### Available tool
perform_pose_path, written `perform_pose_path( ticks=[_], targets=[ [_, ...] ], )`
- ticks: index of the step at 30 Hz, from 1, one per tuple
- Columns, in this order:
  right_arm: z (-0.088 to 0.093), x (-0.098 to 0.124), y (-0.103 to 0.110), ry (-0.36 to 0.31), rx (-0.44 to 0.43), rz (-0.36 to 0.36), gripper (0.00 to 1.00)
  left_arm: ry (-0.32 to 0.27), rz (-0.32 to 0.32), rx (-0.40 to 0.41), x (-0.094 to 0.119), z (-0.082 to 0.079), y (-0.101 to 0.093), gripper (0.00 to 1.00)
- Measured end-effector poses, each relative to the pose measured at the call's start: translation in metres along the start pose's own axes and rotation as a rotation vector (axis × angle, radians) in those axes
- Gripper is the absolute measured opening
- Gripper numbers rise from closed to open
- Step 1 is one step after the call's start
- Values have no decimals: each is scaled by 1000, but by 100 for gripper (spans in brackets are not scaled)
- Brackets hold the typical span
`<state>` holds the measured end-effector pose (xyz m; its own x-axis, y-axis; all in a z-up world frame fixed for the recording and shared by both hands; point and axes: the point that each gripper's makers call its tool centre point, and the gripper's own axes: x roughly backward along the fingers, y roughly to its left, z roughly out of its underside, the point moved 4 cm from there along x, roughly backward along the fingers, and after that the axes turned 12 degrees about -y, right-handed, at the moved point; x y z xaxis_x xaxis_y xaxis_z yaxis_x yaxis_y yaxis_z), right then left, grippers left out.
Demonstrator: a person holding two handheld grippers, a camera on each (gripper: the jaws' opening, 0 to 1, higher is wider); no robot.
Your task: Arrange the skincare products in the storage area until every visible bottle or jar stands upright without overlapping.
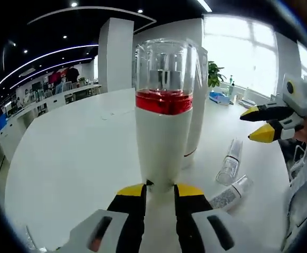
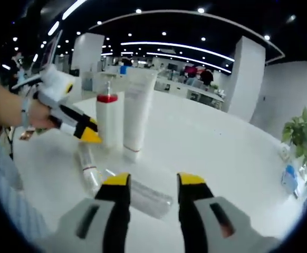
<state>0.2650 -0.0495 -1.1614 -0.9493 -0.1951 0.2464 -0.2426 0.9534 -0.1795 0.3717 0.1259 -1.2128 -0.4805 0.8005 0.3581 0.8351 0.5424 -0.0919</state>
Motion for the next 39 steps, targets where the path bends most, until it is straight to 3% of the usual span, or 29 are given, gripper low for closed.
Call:
perform_pose_path(
  ticks=[10,13,18,25,32,35,39],
  targets=[
    [3,-1,4,17,14,-28,33,-6,27,8,-7,-2,-2,22],
    [2,-4,6,12,22,-47,33,-13,22,52,-11,-2,-3,23],
    [0,-10,10,7,16,-65,33,-12,-12,61,-6,-4,0,26],
    [-4,-17,20,16,40,-146,33,-65,-159,67,52,-10,13,28],
    [-14,-33,29,13,83,-236,34,-154,-272,169,106,-5,6,34],
    [-14,-43,33,21,89,-266,34,-182,-303,255,118,-2,0,35],
    [-15,-49,36,25,111,-294,33,-206,-330,255,127,-1,-9,35]
  ],
)
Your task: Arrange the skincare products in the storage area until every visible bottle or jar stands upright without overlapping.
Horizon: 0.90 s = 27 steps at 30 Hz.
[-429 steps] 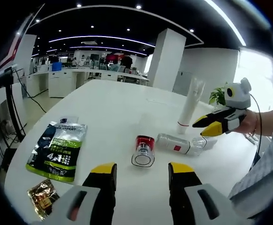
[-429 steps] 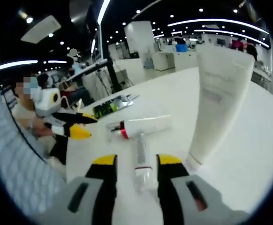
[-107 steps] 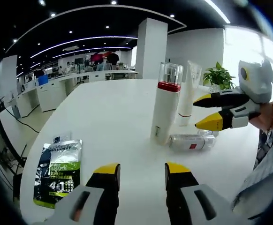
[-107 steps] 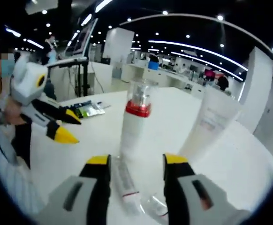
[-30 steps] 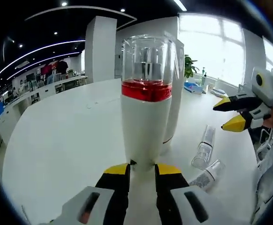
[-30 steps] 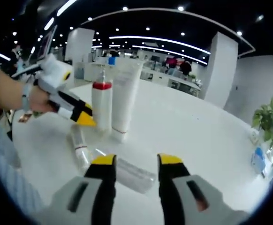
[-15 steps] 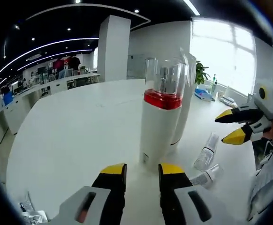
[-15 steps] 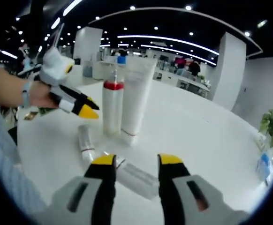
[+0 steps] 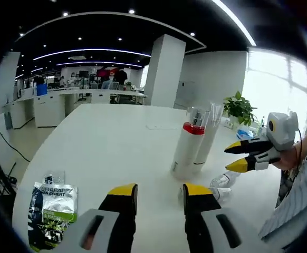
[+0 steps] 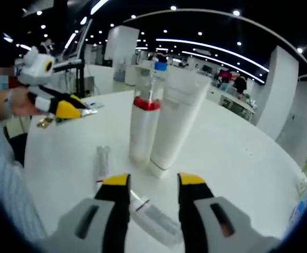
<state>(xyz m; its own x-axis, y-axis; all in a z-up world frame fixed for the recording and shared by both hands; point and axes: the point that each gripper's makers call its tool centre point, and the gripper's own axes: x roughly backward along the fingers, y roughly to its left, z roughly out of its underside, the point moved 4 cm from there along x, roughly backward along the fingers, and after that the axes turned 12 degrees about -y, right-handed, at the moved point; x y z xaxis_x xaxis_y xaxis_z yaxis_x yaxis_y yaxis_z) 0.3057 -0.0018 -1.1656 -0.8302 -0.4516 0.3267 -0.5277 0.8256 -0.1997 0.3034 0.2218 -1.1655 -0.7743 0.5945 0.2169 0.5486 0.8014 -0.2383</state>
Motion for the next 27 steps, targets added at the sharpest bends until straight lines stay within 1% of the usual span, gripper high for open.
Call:
perform_pose_path(
  ticks=[3,7,8,10,13,16,19,21,23,24,27],
  targets=[
    [1,-4,0,4,-25,-18,33,-10,-9,3,7,1,-3,36],
    [3,-3,-5,-1,-86,5,33,-6,-12,46,6,9,-6,37],
    [4,-3,-7,2,-89,10,33,3,-12,62,6,12,-7,37],
    [5,0,-9,7,-87,17,33,6,-11,65,6,14,-8,39],
    [5,3,-13,9,-92,23,33,-12,-14,59,7,14,-9,43],
    [7,4,-19,36,-141,17,31,-39,-7,81,9,12,-11,43],
    [3,6,-23,17,-176,16,31,-52,4,87,12,12,-13,43],
    [1,9,-23,15,-192,-7,31,-47,22,99,14,15,-15,43],
    [1,10,-20,16,-210,-34,31,-30,29,102,16,20,-14,43],
    [1,10,-15,15,-217,-64,31,-14,31,103,16,24,-14,43],
    [1,9,1,34,-211,-117,31,19,41,108,15,32,-12,43]
  ],
)
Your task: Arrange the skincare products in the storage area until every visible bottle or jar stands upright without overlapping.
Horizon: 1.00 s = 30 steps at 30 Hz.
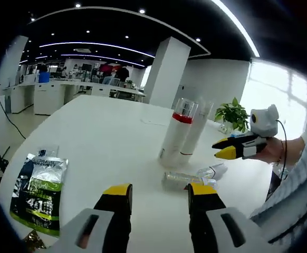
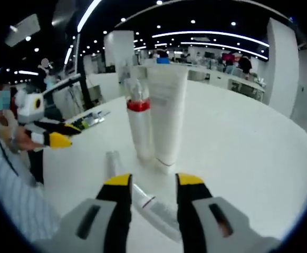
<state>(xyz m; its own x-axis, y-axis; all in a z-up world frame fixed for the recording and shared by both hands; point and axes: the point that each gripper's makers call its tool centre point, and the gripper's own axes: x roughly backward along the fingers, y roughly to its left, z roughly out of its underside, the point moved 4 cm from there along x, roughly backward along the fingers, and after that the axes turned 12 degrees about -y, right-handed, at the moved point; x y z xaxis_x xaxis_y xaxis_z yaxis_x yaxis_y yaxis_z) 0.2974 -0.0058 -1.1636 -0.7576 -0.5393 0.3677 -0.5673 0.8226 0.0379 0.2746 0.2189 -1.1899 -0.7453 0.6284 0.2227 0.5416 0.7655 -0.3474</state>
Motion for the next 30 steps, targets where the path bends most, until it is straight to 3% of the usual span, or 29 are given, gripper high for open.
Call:
perform_pose_path(
  ticks=[2,6,8,12,18,21,27,30],
  targets=[
    [1,-4,11,8,4,-41,31,12,2,-11,-1,2,2,43],
    [9,-18,48,75,86,-228,31,30,20,-27,-1,3,6,43],
    [14,-28,59,97,117,-275,31,29,30,-9,-1,2,7,43],
    [18,-42,65,120,109,-275,30,30,42,-14,3,2,8,43],
    [32,-55,69,207,271,-287,26,52,55,-52,13,8,8,43],
    [38,-56,72,216,291,-278,19,58,67,-48,17,9,5,42],
    [38,-49,89,196,304,-363,18,83,102,-69,23,18,-1,42],
    [41,-45,100,197,331,-436,18,112,168,-67,27,27,-10,42]
  ],
)
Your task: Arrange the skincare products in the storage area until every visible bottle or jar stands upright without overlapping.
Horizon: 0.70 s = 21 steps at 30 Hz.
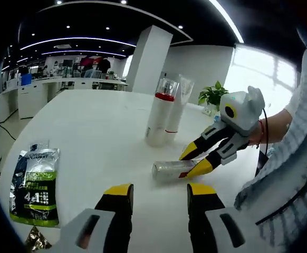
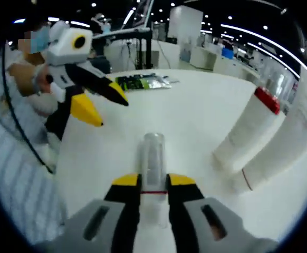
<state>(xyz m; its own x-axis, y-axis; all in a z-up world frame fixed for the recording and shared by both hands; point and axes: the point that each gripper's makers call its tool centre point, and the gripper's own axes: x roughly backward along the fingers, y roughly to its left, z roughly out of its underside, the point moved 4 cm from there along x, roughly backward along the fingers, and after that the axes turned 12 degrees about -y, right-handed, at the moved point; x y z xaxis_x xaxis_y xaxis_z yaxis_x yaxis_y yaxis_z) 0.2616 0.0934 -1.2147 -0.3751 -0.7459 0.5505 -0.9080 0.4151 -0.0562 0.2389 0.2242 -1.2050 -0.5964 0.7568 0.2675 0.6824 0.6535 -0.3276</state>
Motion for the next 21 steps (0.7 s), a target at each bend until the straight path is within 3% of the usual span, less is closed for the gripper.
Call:
perform_pose_path(
  ticks=[6,9,12,14,16,21],
  targets=[
    [-2,-1,27,1,89,-175,18,52,84,-42,-2,13,-13,37],
    [-2,0,42,7,129,-280,18,87,176,-22,-2,22,-21,38],
    [0,2,48,14,148,-334,18,81,217,-25,-3,26,-24,36],
    [1,4,50,22,167,-356,18,94,234,-43,-3,29,-26,32],
    [1,5,52,29,182,-377,18,146,280,-87,-2,36,-30,26],
    [5,8,48,55,171,-340,22,178,294,-112,-3,38,-31,27]
  ],
)
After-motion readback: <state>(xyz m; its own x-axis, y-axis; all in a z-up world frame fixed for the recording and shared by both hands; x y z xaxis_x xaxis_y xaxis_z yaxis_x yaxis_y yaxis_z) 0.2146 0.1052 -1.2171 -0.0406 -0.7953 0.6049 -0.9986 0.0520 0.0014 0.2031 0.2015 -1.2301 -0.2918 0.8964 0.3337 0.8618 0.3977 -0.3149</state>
